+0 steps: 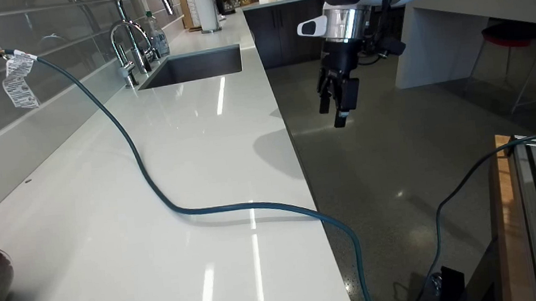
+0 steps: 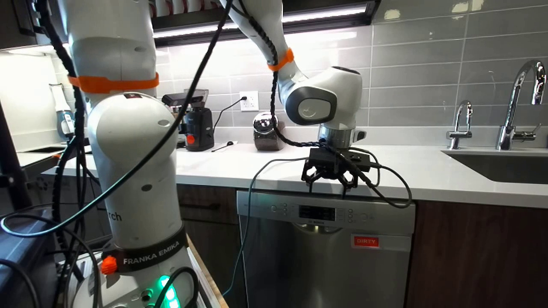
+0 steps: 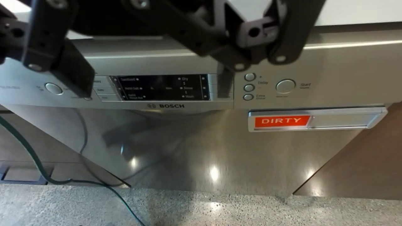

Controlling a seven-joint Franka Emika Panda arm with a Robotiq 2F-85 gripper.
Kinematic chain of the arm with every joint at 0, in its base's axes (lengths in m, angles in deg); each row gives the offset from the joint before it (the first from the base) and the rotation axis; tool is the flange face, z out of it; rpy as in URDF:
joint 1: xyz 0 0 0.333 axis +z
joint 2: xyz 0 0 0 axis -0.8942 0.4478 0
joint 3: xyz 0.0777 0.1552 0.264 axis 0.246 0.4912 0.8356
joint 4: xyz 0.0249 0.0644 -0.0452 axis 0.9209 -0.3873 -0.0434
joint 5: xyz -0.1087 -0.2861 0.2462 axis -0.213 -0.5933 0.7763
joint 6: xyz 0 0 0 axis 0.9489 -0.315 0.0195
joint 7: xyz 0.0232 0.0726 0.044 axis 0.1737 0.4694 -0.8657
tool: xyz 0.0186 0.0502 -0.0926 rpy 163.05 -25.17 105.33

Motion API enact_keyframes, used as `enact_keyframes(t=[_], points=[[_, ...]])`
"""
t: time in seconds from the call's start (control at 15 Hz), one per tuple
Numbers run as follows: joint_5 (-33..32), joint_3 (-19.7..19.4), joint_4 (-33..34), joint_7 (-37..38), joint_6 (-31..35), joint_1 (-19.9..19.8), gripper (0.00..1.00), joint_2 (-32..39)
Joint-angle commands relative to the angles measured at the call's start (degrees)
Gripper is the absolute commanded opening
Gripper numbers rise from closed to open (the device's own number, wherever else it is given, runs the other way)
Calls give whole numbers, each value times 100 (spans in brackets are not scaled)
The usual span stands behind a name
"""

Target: Press a button on the machine

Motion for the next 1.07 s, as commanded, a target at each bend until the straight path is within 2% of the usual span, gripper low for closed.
enact_keyframes(t=[0.0, 0.07, 0.13, 0.53, 0.6, 0.67, 0.73, 0.8, 1.0], points=[[646, 333, 199, -650, 369, -286, 100, 518], [773, 410, 239, -734, 502, -355, 100, 625], [1007, 260, 292, -937, 593, -192, 100, 751], [2266, 477, 552, -1992, 651, -328, 100, 1288], [2483, 513, 609, -2181, 669, -357, 93, 1377], [2708, 550, 678, -2392, 657, -397, 74, 1465], [2880, 576, 731, -2566, 639, -429, 69, 1539], [3062, 599, 791, -2747, 660, -460, 69, 1620], [3537, 669, 960, -3251, 639, -564, 45, 1861]])
